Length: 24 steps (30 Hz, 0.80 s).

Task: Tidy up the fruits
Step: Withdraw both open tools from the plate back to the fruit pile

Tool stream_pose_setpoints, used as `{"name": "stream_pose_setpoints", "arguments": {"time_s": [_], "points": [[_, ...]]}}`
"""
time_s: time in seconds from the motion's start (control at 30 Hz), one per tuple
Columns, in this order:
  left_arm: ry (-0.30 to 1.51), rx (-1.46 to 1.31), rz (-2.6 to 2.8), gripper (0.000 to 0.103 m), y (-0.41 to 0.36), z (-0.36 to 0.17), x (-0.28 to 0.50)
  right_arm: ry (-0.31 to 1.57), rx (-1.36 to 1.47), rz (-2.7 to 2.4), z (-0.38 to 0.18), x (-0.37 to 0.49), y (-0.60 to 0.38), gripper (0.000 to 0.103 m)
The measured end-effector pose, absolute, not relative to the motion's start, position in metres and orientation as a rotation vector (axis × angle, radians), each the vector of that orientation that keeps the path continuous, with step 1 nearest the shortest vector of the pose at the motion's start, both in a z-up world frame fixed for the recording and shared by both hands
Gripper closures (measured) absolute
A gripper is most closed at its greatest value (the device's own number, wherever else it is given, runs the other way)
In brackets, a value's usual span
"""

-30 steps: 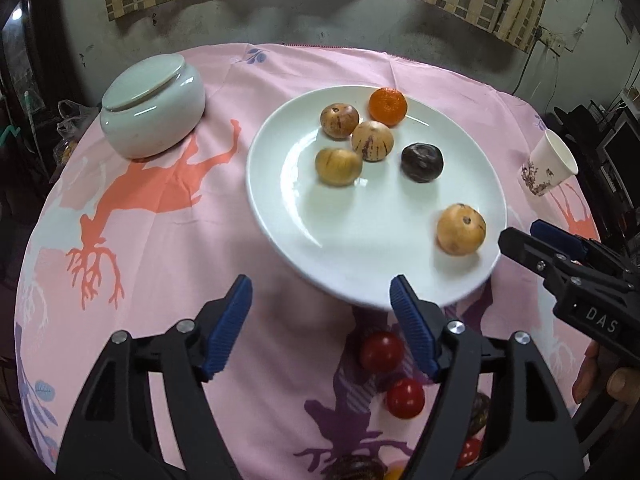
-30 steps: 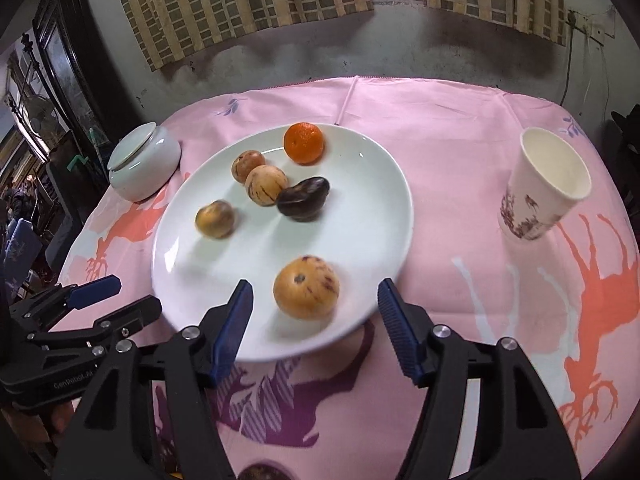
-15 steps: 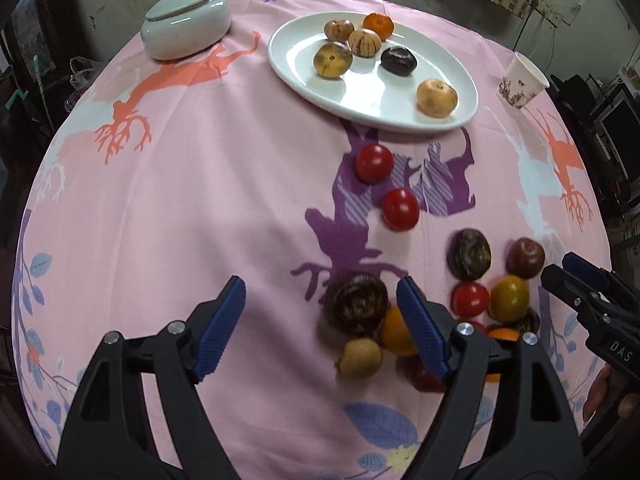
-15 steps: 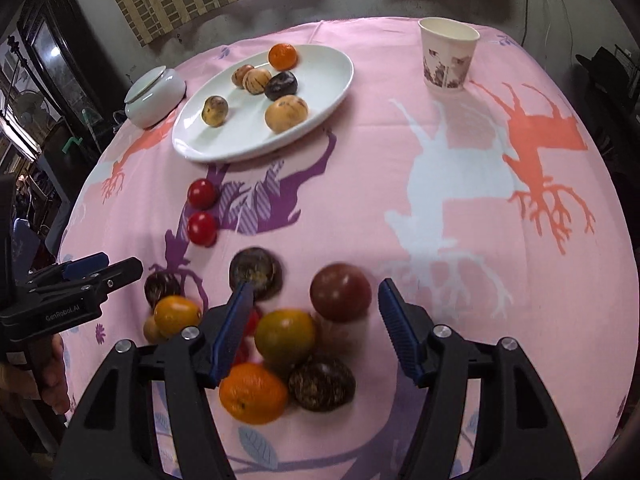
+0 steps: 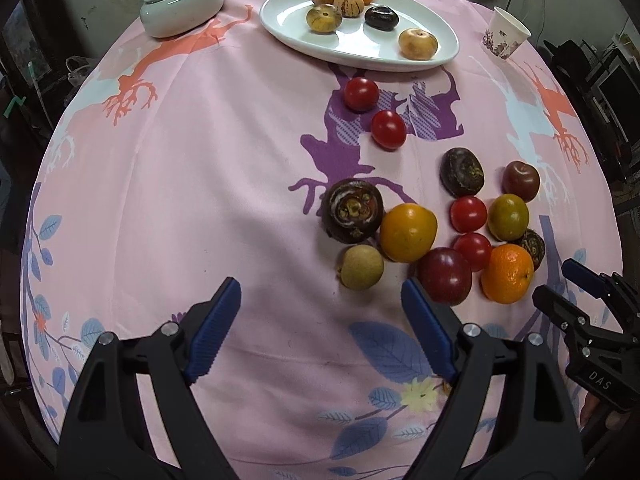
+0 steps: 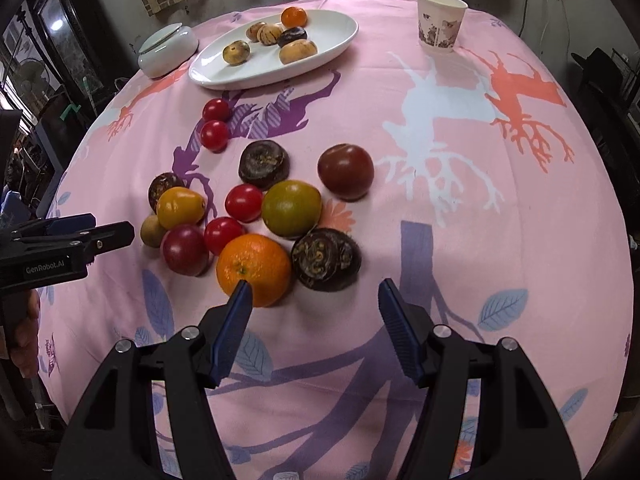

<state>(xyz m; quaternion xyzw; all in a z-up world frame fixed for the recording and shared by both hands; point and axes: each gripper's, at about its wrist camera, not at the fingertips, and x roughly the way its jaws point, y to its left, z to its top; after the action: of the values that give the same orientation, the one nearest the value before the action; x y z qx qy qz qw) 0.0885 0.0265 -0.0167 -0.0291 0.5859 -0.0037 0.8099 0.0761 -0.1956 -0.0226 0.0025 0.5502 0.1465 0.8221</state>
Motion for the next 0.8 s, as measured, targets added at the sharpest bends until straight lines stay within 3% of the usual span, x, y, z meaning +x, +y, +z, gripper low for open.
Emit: {"name": "stream_pose_setpoints", "arguments": {"time_s": [0.8], "points": [[1.317, -0.099, -0.005, 0.018, 0.036, -0.037, 0.079, 1.246, 0.010, 0.431, -0.041, 0.080, -0.160, 0.039]]}}
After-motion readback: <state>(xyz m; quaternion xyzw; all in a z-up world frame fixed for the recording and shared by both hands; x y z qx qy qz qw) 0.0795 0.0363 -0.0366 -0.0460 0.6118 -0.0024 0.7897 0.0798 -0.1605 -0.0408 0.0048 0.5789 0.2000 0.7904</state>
